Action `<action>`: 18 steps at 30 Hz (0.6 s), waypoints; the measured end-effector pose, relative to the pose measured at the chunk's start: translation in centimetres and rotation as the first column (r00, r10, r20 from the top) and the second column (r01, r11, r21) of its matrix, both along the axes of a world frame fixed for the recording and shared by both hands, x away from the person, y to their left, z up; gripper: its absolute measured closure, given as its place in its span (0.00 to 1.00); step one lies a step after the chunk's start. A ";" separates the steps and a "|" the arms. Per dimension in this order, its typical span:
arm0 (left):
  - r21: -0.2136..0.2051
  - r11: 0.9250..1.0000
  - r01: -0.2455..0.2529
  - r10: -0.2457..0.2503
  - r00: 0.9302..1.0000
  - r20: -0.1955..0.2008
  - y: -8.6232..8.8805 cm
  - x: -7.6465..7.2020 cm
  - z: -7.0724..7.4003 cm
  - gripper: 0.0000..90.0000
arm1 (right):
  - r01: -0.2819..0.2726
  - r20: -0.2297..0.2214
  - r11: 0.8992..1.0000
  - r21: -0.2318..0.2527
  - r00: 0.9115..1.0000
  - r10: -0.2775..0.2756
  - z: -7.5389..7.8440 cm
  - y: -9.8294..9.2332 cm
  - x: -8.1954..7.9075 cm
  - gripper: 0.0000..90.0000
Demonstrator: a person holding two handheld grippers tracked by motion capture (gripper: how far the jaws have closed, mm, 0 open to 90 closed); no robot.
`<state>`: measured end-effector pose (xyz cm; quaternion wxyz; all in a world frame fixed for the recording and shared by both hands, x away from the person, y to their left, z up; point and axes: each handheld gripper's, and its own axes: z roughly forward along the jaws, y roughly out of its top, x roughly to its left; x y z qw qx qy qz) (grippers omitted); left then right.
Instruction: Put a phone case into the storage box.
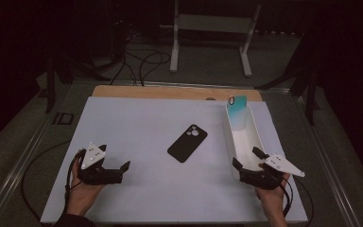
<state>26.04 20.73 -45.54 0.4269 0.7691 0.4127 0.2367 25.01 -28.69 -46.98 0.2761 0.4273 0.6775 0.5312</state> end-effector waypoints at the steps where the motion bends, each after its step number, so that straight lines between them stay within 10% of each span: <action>1: 0.006 1.000 0.005 -0.005 1.000 -0.005 -0.3 0.3 0.1 0.00 | 0.000 -0.002 1.000 0.001 1.000 0.000 0.0 0.0 0.0 0.10; 18: 0.050 0.993 0.107 -0.102 0.991 -0.082 -6.8 5.2 0.7 0.00 | -0.003 -0.002 1.000 -0.001 1.000 0.003 0.0 0.1 0.0 0.10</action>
